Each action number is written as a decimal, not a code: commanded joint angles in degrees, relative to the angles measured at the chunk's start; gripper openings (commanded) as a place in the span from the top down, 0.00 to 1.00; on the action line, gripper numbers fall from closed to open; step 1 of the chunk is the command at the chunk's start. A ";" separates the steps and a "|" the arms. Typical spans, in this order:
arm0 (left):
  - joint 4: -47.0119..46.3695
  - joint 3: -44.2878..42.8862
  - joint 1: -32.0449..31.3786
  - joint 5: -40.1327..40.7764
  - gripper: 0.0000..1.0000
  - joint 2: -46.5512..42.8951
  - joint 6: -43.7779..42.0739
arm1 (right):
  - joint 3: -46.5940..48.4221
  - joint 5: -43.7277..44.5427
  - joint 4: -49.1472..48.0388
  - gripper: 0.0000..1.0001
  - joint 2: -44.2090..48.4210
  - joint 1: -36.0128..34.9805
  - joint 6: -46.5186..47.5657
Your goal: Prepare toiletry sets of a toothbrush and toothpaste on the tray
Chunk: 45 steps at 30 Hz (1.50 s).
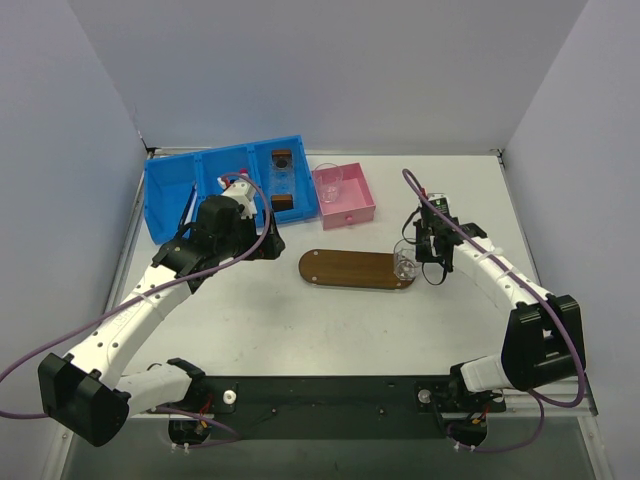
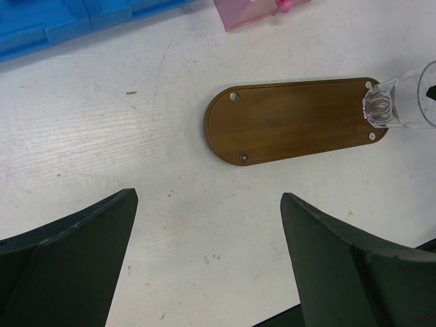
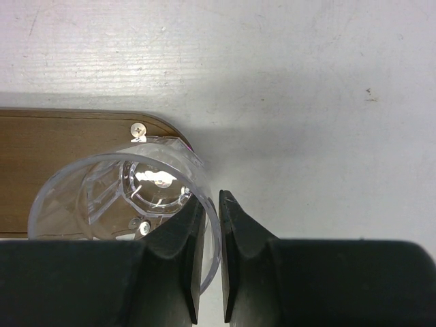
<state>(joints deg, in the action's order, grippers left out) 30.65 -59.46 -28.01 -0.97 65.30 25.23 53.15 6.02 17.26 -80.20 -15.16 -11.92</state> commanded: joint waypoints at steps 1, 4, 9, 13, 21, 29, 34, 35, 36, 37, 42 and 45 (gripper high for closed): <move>-1.56 -0.39 0.41 0.00 0.03 -1.14 -0.71 | 0.47 2.15 -0.03 0.92 -1.53 -0.66 -0.73; -1.39 -0.39 0.41 0.00 0.03 -1.22 -0.71 | 0.29 2.41 0.14 0.92 -1.53 -0.84 -0.65; -1.47 -0.39 0.41 0.27 0.03 -1.14 -0.71 | -0.50 2.94 0.50 0.89 -0.92 -0.93 0.06; -1.39 -0.48 0.41 0.44 0.03 -0.96 -0.63 | -0.94 3.38 0.85 0.84 -0.48 -0.84 0.32; -1.39 -0.57 0.41 0.45 0.03 -0.70 -0.71 | -0.41 3.56 0.94 0.68 -0.22 -0.84 0.41; -1.30 -0.57 0.41 0.45 0.03 -0.52 -0.63 | 0.73 1.89 0.94 0.54 0.84 -0.84 -0.29; -1.30 -0.74 0.41 0.53 0.02 -0.61 -0.71 | 1.78 1.36 1.29 0.52 1.80 -0.84 -0.91; -1.39 -0.74 0.41 0.45 0.03 -0.52 -0.71 | 1.87 0.67 1.29 0.51 2.41 -0.66 -1.00; -1.30 -0.83 0.41 0.53 0.03 -0.70 -0.80 | 2.05 0.40 1.46 0.51 2.86 -0.58 -1.00; -1.21 -0.92 0.41 0.53 0.02 -0.96 -0.80 | 2.31 -0.13 1.64 0.51 3.30 -0.57 -1.08; -0.86 -1.18 0.41 4.48 0.03 -3.50 -1.32 | 3.54 -1.27 2.34 0.50 7.16 -0.14 -1.08; 0.02 -1.62 0.41 7.56 0.03 -4.47 -1.59 | 5.12 -1.28 2.43 0.50 8.66 -0.05 -1.26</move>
<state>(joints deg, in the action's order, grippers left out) 31.00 -59.46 -28.01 1.98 64.01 24.88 54.52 5.15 18.48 -75.02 -15.70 -12.34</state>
